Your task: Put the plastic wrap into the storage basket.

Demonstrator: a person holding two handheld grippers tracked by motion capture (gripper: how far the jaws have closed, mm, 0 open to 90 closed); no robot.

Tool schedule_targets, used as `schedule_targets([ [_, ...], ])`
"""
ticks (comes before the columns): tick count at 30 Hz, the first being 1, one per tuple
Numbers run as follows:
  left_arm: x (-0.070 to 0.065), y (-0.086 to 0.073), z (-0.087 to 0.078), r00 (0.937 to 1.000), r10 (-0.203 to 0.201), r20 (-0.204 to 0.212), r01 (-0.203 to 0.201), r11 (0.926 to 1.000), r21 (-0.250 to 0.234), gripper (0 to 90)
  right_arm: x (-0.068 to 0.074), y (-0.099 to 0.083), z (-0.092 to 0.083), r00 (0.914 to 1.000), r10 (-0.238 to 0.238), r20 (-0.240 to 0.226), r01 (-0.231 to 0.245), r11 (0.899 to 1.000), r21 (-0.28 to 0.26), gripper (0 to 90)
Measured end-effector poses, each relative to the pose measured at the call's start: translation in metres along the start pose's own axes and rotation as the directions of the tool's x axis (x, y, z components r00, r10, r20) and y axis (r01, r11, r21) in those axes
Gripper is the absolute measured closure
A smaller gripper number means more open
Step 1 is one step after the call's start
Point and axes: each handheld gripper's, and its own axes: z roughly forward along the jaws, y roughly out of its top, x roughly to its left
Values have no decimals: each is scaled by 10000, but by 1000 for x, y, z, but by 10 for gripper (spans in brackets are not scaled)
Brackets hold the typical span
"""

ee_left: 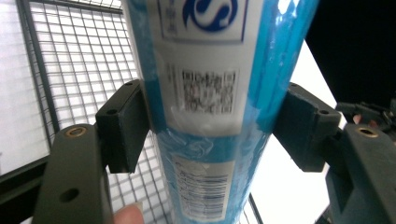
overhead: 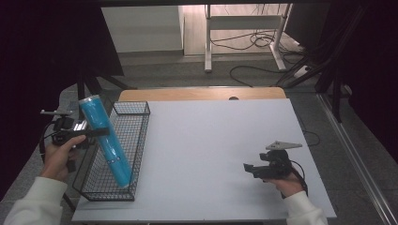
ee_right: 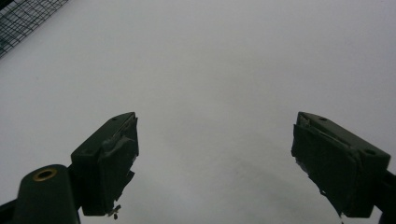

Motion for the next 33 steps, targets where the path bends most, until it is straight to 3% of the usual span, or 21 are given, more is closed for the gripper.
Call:
schedule_targets([
  [6, -2, 13, 34, 9958, -539, -734, 546, 9985, 75, 319, 0, 0, 1, 10000, 29, 36, -29, 10000, 29, 151],
  [9, -4, 18, 50, 9863, -608, -1533, 642, 9978, 177, 311, 0, 0, 1, 10000, 31, 53, -31, 10000, 30, 151],
  [12, -3, 21, 60, 9762, -662, -2063, 717, 9972, 195, 305, -1, 0, 1, 9999, 50, 91, -51, 10000, 44, 151],
  [13, -4, 22, 60, 9726, -683, -2224, 669, 9977, -140, 324, -1, 0, 1, 9999, 57, 103, -57, 10000, 48, 151],
  [14, -5, 22, 58, 9746, -754, -2109, 665, 9966, -488, 468, -1, 0, 1, 9999, 69, 128, -70, 10000, 42, 151],
  [15, -7, 25, 55, 9798, -862, -1804, 733, 9943, -771, 505, -1, 0, 2, 9999, 79, 127, -80, 9999, 63, 151],
  [16, -10, 27, 54, 9787, -680, -1936, 541, 9956, -763, 526, -2, 0, 2, 9999, 99, 138, -100, 9999, 105, 151],
  [17, -14, 28, 57, 9612, -478, -2716, 341, 9979, -547, 542, -2, 0, 4, 9998, 113, 187, -115, 9999, 111, 151],
  [18, -15, 28, 61, 9526, -366, -3021, 310, 9992, -233, 542, -2, 0, 4, 9998, 113, 187, -115, 9999, 111, 151],
  [19, -16, 27, 65, 9568, -388, -2882, 396, 9992, -32, 534, -1, 0, 4, 9997, 110, 208, -113, 9999, 126, 151],
  [21, -18, 25, 69, 9425, -155, -3339, 170, 9999, 15, 525, -1, 0, 3, 9998, 82, 189, -84, 9999, 93, 151],
  [23, -19, 21, 76, 9447, 57, -3280, 47, 9995, 309, 491, 0, 0, 1, 9998, 121, 187, -121, 9999, 16, 151],
  [24, -20, 19, 79, 9398, 241, -3408, -94, 9990, 446, 491, 0, 0, 1, 9998, 121, 187, -121, 9999, 16, 151],
  [25, -21, 18, 82, 9376, 379, -3456, -165, 9978, 646, 423, 0, 0, 1, 9997, 74, 216, -76, 10000, 56, 151],
  [26, -21, 17, 85, 9377, 452, -3446, -196, 9968, 772, 423, 0, 0, 1, 9997, 74, 216, -76, 10000, 56, 151],
  [27, -23, 15, 88, 9324, 584, -3566, -296, 9959, 857, 408, -1, 0, 2, 9997, 55, 221, -57, 9999, 97, 149],
  [28, -24, 15, 89, 9324, 626, -3560, -324, 9954, 900, 408, -1, 0, 2, 9997, 55, 221, -57, 9999, 97, 149],
  [30, -25, 14, 91, 9411, 780, -3291, -437, 9929, 1103, 370, 0, -1, 3, 9997, 42, 227, -45, 9999, 98, 147],
  [33, -30, 10, 90, 9420, 1033, -3194, -678, 9904, 1203, 315, -1, -2, 2, 9997, -14, 259, 10, 9999, 133, 147],
])
